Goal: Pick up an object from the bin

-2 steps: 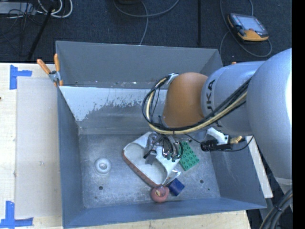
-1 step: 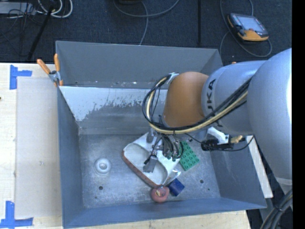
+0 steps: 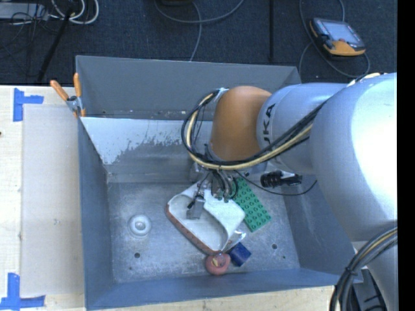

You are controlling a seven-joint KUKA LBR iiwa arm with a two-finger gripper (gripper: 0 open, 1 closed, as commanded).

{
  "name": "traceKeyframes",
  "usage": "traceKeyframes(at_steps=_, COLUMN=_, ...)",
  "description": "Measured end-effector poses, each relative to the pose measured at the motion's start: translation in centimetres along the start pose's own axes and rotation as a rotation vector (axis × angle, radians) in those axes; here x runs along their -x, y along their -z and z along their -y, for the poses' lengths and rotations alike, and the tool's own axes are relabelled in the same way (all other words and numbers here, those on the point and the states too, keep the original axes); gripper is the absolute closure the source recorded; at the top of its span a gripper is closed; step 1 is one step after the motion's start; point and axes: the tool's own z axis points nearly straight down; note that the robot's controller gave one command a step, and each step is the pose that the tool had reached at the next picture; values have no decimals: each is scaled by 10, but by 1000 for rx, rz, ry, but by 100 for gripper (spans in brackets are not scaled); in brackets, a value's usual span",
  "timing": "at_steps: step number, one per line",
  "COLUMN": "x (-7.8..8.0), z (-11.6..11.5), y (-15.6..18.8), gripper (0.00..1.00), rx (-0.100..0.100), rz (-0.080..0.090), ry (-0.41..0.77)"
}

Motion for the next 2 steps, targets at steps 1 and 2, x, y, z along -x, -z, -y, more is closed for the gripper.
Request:
traceKeyframes(at_steps=1, x=-1, z=0, y=2, gripper=100, rx=0, rz=0, ry=-1)
traceKeyframes(at_steps=2, x=-22, z=7, y=145, gripper=100, rx=2, rz=3, ry=10)
